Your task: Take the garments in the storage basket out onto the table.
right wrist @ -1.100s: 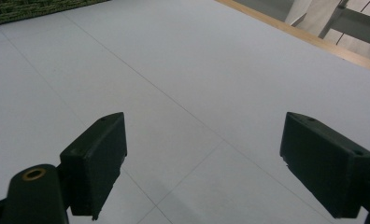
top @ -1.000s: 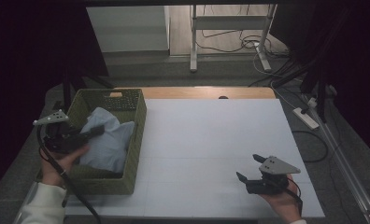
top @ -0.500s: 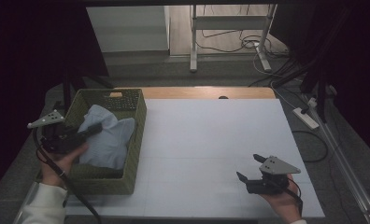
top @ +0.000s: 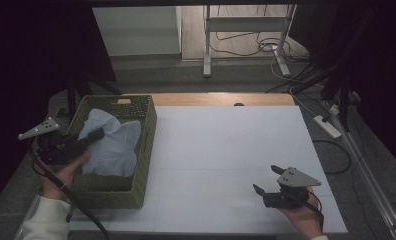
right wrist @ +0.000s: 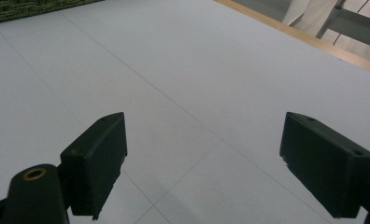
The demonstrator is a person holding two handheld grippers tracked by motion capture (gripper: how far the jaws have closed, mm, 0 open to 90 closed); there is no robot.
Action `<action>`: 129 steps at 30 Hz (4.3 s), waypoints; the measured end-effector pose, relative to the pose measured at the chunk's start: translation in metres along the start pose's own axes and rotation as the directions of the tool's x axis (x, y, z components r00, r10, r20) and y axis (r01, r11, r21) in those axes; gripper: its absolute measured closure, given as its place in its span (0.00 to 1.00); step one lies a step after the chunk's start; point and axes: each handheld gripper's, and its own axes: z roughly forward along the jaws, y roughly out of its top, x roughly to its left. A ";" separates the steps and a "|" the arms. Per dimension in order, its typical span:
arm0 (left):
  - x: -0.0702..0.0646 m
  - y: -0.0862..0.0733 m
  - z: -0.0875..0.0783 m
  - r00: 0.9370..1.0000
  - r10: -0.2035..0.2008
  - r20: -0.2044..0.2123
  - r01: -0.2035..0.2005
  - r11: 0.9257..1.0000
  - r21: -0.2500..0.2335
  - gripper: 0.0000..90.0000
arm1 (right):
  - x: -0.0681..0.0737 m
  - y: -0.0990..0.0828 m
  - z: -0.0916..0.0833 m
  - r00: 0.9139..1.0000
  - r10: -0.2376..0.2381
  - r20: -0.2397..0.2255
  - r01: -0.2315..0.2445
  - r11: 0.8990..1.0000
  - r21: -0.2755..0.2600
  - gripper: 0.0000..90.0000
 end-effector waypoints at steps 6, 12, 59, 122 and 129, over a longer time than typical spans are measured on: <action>-0.002 0.001 -0.005 1.000 -0.001 -0.011 0.000 0.999 -0.034 0.79 | 0.000 0.000 0.000 1.000 0.000 0.004 0.000 1.000 -0.002 0.17; -0.003 0.002 -0.006 1.000 0.003 -0.011 -0.003 0.999 -0.036 0.79 | 0.000 0.000 0.000 1.000 -0.001 0.005 0.001 1.000 -0.001 0.17; -0.023 0.020 -0.019 0.999 0.031 0.006 -0.030 0.986 -0.163 0.79 | 0.001 0.000 0.001 1.000 -0.001 0.006 0.001 1.000 0.002 0.17; -0.055 0.030 0.014 0.989 0.074 0.124 -0.056 0.988 -0.146 0.79 | 0.002 0.000 0.003 1.000 -0.004 0.001 0.004 1.000 0.011 0.17; -0.059 0.031 0.019 0.987 0.073 0.140 -0.053 0.988 -0.146 0.79 | 0.002 0.000 0.003 1.000 -0.005 0.001 0.005 1.000 0.011 0.17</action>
